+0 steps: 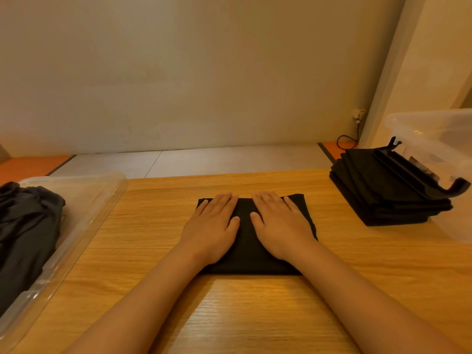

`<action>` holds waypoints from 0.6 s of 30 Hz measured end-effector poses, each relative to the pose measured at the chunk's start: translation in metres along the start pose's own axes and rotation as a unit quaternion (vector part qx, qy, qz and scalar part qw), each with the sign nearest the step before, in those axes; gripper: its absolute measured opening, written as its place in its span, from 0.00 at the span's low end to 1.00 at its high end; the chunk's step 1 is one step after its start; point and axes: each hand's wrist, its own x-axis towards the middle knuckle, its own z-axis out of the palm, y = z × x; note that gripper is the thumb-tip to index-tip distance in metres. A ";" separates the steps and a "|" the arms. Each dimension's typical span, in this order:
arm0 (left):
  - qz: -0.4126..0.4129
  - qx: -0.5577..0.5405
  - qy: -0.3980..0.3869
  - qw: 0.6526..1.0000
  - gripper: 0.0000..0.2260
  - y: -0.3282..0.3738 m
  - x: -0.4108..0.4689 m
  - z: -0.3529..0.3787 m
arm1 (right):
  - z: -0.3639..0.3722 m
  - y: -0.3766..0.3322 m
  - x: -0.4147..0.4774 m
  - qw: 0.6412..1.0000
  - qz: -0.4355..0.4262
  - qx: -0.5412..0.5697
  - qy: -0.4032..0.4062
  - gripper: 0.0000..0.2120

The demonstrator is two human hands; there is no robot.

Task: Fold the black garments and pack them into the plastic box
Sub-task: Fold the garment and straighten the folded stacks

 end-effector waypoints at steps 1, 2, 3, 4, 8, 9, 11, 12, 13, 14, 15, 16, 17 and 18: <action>-0.010 0.003 -0.002 1.000 0.24 -0.003 -0.001 0.000 | -0.001 0.004 0.000 1.000 0.014 -0.003 0.004 0.26; -0.020 0.002 -0.003 1.000 0.24 -0.006 -0.001 -0.001 | -0.002 0.008 -0.001 1.000 0.029 -0.006 0.007 0.26; -0.031 -0.005 -0.004 0.999 0.24 -0.009 -0.002 -0.001 | -0.003 0.012 -0.001 0.999 0.044 -0.007 0.007 0.26; -0.042 -0.014 -0.005 0.999 0.24 -0.013 -0.003 -0.002 | -0.004 0.016 -0.002 0.998 0.060 -0.006 0.004 0.27; -0.060 -0.024 -0.010 0.998 0.24 -0.019 -0.004 -0.003 | -0.006 0.027 -0.001 0.994 0.108 0.015 0.005 0.27; -0.061 -0.024 -0.010 0.998 0.24 -0.018 -0.004 -0.003 | -0.006 0.027 0.000 0.994 0.110 0.018 0.006 0.27; -0.064 -0.026 -0.011 0.998 0.24 -0.016 -0.005 -0.004 | -0.005 0.027 0.000 0.994 0.108 0.024 0.003 0.27; -0.065 -0.029 -0.010 0.997 0.24 -0.015 -0.006 -0.005 | -0.006 0.027 0.000 0.994 0.109 0.027 0.004 0.26; -0.067 -0.033 -0.007 0.997 0.24 -0.015 -0.007 -0.007 | -0.009 0.028 -0.001 0.993 0.112 0.030 0.009 0.26; -0.070 -0.039 -0.001 0.997 0.25 -0.015 -0.009 -0.010 | -0.015 0.029 -0.003 0.993 0.116 0.032 0.023 0.26; -0.070 -0.045 0.013 0.996 0.25 -0.015 -0.011 -0.014 | -0.022 0.029 -0.005 0.992 0.115 0.030 0.048 0.26; -0.064 -0.052 0.032 0.996 0.25 -0.013 -0.013 -0.019 | -0.029 0.027 -0.009 0.991 0.107 0.026 0.079 0.26; -0.052 -0.061 0.053 0.995 0.26 -0.011 -0.017 -0.024 | -0.036 0.022 -0.015 0.990 0.089 0.021 0.108 0.26; -0.035 -0.071 0.074 0.994 0.27 -0.006 -0.021 -0.030 | -0.041 0.013 -0.022 0.989 0.064 0.020 0.129 0.26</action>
